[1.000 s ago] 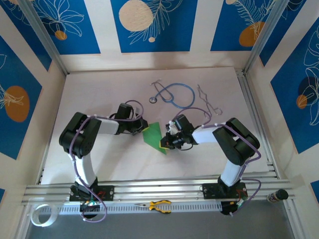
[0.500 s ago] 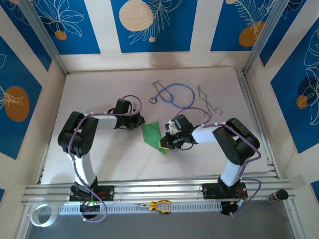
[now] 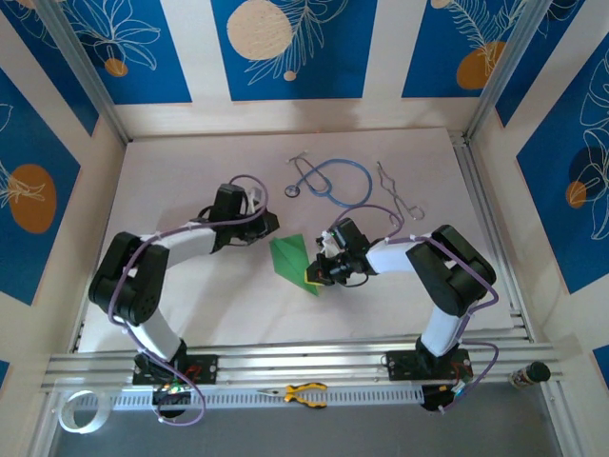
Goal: Fold a paper plane with a square sheet of paper (pick it up from the middle)
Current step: Fourth fold the wing at the center of the table.
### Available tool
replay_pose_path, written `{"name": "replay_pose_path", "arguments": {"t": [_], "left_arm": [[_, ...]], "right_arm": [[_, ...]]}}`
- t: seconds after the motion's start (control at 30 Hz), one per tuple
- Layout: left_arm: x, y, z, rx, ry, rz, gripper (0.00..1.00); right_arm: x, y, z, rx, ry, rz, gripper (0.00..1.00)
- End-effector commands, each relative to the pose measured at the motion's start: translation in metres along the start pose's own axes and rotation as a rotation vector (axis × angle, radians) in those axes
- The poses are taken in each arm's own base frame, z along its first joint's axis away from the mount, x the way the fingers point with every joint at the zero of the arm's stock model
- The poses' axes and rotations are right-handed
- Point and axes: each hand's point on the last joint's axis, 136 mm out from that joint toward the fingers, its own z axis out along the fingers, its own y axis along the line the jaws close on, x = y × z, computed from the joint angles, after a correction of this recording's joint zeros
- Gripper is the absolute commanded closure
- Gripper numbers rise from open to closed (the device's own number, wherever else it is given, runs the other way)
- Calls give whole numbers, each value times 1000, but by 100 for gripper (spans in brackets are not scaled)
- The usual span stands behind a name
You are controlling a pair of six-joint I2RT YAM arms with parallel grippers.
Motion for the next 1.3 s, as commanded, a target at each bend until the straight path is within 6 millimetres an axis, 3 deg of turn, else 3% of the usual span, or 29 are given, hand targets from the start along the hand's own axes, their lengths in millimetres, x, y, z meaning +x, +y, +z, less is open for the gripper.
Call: {"name": "replay_pose_path", "arguments": {"t": [0.0,0.13,0.33,0.67,0.83,0.93,1.1,1.27], "left_arm": [[34,-11,18,68,102,-6,93],[53,-8,33,72,156,-7,93],[65,19,48,2,185,-31,94],[83,57,43,-137,211,-30,95],[85,59,42,-138,215,-30,96],[85,59,42,-140,215,-30,96],[85,59,42,-139,216,-31,96],[86,58,42,-137,221,-32,96]], "right_arm": [[26,-34,3,115,81,87,100],[25,-33,2,112,77,87,100],[25,-30,0,100,78,80,100],[7,22,-29,-33,-5,7,99],[4,23,-31,-26,-25,13,99],[-2,10,-34,98,-77,37,99],[-9,22,-39,116,-123,-20,99],[-2,37,-23,25,-41,-54,100]]}}
